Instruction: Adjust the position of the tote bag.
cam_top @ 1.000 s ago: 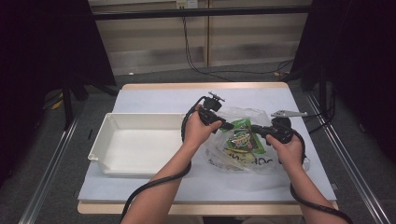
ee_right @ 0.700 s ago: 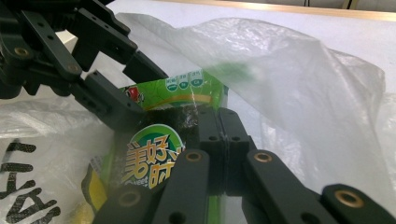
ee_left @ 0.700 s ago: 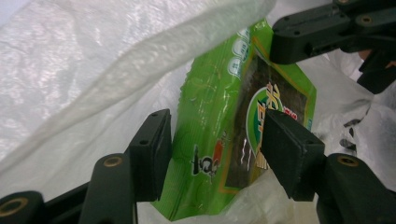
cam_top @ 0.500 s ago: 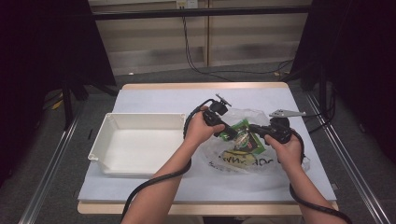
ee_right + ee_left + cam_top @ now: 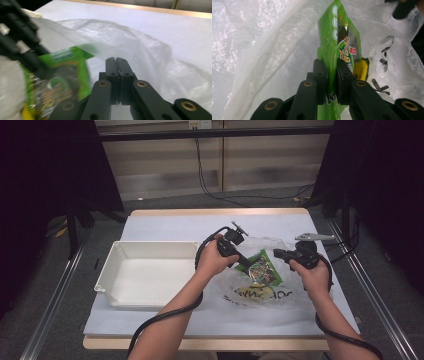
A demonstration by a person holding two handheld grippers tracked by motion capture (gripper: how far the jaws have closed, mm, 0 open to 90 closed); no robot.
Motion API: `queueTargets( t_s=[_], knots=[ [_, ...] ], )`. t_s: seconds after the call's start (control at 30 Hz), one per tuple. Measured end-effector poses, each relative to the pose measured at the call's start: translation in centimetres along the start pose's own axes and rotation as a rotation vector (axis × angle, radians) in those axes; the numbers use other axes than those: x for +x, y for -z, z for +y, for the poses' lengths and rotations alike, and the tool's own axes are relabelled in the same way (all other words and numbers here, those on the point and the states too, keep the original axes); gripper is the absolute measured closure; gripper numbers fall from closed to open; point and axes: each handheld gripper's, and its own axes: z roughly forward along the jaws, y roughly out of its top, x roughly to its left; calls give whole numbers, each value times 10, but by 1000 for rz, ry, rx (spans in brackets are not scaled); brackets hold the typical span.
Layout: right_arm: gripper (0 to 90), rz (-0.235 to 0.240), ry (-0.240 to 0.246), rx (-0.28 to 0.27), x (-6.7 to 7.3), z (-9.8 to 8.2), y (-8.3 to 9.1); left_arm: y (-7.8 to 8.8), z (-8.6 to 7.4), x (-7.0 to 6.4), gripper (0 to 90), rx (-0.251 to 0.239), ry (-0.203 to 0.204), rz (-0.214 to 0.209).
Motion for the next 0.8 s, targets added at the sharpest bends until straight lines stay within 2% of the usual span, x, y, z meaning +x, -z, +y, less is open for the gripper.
queueTargets(
  t_s=[0.1, 0.23, 0.37, 0.4, 0.47, 0.6, 0.7, 0.73, 0.8],
  knots=[
    [900, -29, -14, 6, -5, 4, -3, -1, 3, -6, 811, 1, -14, 1],
    [900, -31, -13, 32, -8, 7, -12, 2, 7, -10, 813, 4, -48, 10],
    [900, -32, -3, 49, -8, 3, -18, 11, 12, -16, 813, -37, -62, 19],
    [900, -33, 0, 50, -7, 2, -18, 13, 13, -17, 813, -55, -52, 17],
    [900, -28, 11, 59, -7, 0, -18, 19, 17, -18, 813, -65, -55, 43],
    [900, -25, 13, 56, -6, -3, -13, 27, 25, -20, 812, -91, -72, 64],
    [888, -16, 18, 61, -4, -5, -11, 31, 31, -20, 811, -71, -82, 71],
    [876, -12, 19, 66, -4, -6, -11, 33, 34, -19, 810, -51, -94, 71],
    [844, -23, 32, 71, -3, -9, -10, 37, 37, -20, 809, -55, -79, 86]
  ],
)
